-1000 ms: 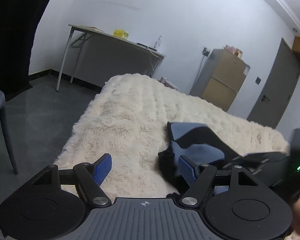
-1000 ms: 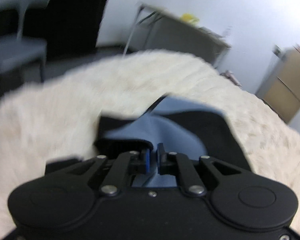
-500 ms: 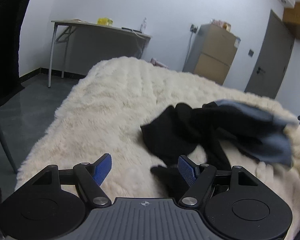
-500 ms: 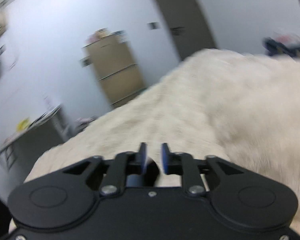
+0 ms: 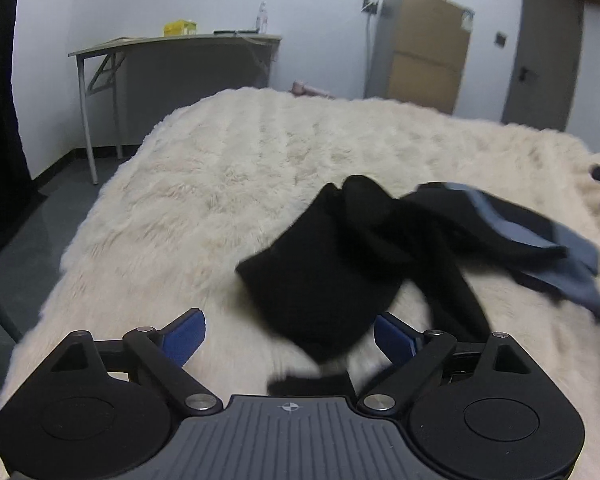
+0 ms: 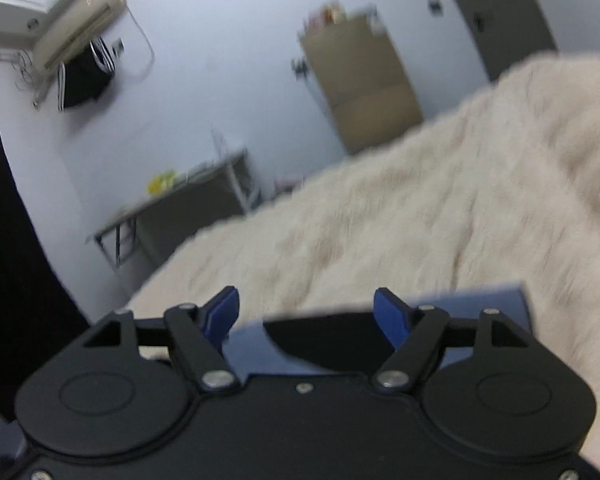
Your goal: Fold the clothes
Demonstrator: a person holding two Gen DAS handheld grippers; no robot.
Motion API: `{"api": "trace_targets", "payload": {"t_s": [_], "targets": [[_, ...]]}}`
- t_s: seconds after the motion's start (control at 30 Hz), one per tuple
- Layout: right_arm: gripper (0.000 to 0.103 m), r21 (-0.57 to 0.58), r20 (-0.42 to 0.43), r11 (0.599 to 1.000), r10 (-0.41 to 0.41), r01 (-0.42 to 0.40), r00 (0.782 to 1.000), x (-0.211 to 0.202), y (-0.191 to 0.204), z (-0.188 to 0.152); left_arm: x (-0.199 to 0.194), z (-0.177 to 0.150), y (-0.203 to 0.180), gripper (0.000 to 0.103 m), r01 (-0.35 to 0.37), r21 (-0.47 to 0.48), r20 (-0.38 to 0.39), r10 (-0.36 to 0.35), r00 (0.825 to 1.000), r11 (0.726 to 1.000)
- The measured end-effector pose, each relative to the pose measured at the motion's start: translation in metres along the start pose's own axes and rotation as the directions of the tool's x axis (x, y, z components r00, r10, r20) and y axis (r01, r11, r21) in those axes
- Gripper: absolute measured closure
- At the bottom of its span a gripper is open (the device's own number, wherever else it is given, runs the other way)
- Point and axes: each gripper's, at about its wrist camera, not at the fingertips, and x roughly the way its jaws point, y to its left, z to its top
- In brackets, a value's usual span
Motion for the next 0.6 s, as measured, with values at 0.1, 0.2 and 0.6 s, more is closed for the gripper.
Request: {"api": "trace_targets", "payload": {"t_s": [0.1, 0.2, 0.6], "targets": [[0.030, 0.003, -0.022, 1.000, 0.011, -0.011, 1.000, 0.009, 0.003, -0.003, 0.040, 0.018, -0.003, 0.045, -0.029, -0.075, -0.103, 0.021, 0.994, 0.997], [0.030, -0.013, -0.024, 1.000, 0.014, -0.014, 1.000, 0.013, 0.004, -0.002, 0.041, 0.035, -0.013, 0.100, -0.071, -0.005, -0.103, 0.070, 0.992, 0.997], [0.030, 0.058, -0.022, 0.998, 0.033, -0.032, 0.999, 0.020, -0.007, 0.006, -0.084, 0.141, 0.066, 0.077, -0.293, -0.092, 0.228, 0.306, 0.924, 0.952]]}}
